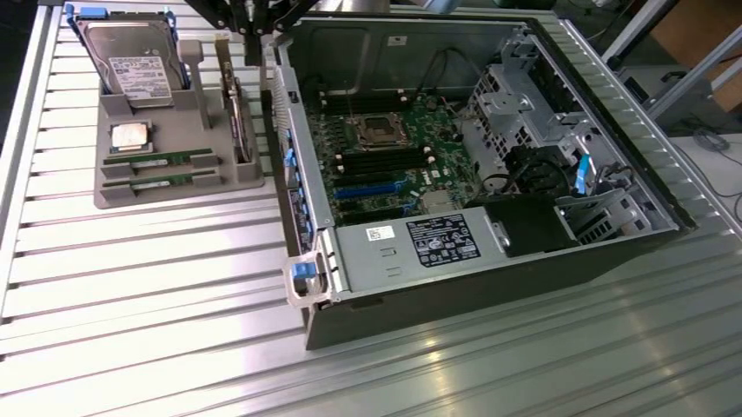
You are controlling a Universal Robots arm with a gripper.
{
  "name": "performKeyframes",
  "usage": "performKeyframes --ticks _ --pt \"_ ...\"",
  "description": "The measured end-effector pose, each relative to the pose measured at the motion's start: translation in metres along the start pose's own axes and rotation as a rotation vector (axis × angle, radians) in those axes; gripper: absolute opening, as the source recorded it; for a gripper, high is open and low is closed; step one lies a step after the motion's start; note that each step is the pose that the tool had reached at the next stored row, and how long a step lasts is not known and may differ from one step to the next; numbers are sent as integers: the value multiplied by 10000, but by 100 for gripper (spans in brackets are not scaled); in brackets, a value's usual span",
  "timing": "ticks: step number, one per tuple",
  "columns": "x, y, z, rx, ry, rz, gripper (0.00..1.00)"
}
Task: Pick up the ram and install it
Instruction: 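Reach for the ram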
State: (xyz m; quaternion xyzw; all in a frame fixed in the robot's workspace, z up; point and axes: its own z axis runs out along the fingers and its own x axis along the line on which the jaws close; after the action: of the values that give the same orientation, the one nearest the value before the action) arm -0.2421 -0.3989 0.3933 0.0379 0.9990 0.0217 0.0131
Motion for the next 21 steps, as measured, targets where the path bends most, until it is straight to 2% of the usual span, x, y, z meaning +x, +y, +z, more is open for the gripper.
performKeyframes --ticks 21 --pt "175 -13 -5 0 0 0 11"
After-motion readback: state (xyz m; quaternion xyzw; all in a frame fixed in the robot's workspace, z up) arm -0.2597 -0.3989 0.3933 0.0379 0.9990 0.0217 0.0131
